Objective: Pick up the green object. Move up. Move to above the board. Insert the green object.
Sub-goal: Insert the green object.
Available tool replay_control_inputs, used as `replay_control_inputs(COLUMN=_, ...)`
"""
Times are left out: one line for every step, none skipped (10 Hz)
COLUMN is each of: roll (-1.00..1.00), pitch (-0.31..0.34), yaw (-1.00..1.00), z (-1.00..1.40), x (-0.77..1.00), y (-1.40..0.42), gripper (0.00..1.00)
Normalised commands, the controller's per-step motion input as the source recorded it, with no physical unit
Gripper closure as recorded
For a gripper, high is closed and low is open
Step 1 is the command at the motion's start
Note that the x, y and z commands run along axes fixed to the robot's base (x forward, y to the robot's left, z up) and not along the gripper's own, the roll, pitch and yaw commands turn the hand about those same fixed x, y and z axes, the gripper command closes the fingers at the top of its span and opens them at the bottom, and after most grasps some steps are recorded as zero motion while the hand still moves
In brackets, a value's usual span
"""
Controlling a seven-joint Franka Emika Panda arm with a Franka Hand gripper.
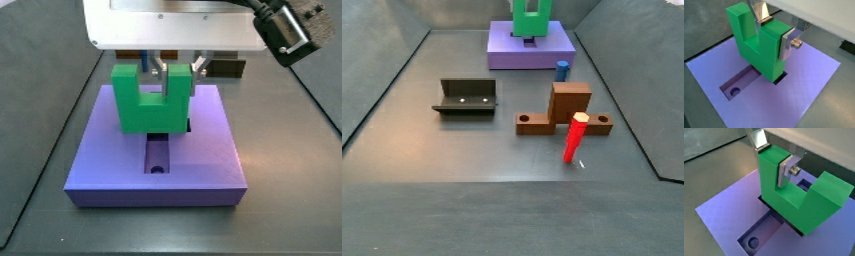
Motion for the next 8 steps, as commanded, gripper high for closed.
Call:
replay_control_inputs(roll=0.16, pitch=0.000, yaw=0.07, z=-0.16, x=0.19, y=0.00, gripper=1.00)
replay_control_inputs(roll=0.18, pitch=0.000, yaw=0.07, z=-0.17, x=0.16, y=0.00, gripper=1.00)
replay_control_inputs(roll=0.18, pitch=0.000, yaw=0.07, z=-0.18, x=0.16, y=0.00, gripper=1.00)
replay_control_inputs(roll=0.20, pitch=0.000, yaw=0.04, z=-0.28, x=0.00, y=0.00, gripper=1.00)
replay_control_inputs(roll=0.16, pitch=-0.034, yaw=0.00, z=-0.36, x=0.00, y=0.00, gripper=1.00)
replay_control_inputs(roll=0.16, pitch=-0.113, yaw=0.00, z=-0.58, x=-0.03, y=0.00, gripper=1.00)
replay_control_inputs(roll=0.13, pitch=-0.170, yaw=0.00, z=-0.74, x=-0.07, y=0.00, gripper=1.00)
replay_control_inputs(roll=0.05, pitch=-0.207, yaw=0.00, z=-0.83, x=-0.03, y=0.00, gripper=1.00)
